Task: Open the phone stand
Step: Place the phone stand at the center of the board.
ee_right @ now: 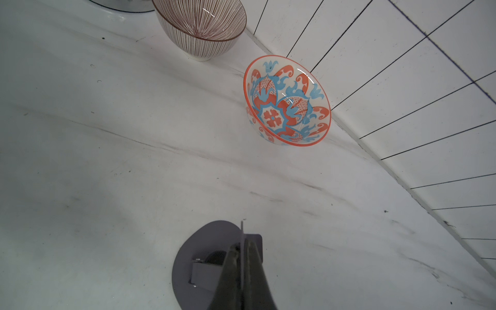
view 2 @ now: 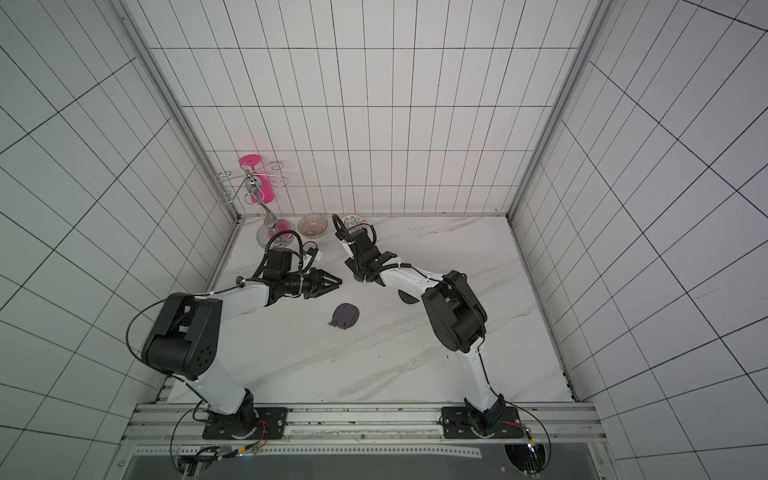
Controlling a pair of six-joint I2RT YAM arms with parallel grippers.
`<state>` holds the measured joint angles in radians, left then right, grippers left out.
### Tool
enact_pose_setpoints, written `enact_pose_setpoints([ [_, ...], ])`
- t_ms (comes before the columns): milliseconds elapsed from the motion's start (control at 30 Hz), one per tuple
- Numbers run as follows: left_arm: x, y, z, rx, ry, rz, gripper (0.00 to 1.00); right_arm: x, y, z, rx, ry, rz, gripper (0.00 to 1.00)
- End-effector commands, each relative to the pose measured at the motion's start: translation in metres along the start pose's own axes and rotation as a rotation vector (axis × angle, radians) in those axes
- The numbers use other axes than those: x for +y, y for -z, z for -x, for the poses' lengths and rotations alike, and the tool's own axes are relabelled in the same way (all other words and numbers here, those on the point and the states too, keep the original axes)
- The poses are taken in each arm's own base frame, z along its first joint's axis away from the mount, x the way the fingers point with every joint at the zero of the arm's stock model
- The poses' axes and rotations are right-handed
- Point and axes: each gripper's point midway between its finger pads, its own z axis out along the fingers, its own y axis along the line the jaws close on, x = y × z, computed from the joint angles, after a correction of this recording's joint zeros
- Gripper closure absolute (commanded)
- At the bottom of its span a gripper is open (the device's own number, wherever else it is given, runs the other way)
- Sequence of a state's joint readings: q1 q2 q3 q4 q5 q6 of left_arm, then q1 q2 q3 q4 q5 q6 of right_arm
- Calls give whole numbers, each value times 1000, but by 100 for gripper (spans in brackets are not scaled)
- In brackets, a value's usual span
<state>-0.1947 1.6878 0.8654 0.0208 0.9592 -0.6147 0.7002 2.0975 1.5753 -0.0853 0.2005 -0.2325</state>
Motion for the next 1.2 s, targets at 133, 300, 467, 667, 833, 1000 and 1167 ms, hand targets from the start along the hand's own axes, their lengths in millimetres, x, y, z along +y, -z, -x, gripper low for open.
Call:
enact_pose_setpoints([
  [133,-6,3,0,1,-38,-2,68,23,-29,-119,361,0,115,100],
  [300,-9,4,0,1,-49,-8,69,23,-34,-127,386,-21,132,100],
  [467,-9,4,-1,3,-53,-8,69,25,-37,-135,406,-27,140,100],
  [667,-8,4,-2,8,-51,-8,69,19,-34,-134,395,-75,143,100],
  [833,-7,4,-2,7,-52,-8,69,6,-24,-115,362,-74,100,100],
  [1000,-8,4,-4,10,-52,-8,69,-4,-11,-93,310,-75,86,78],
  [1167,-8,4,-6,15,-51,-10,69,-3,-11,-92,312,-7,46,100],
])
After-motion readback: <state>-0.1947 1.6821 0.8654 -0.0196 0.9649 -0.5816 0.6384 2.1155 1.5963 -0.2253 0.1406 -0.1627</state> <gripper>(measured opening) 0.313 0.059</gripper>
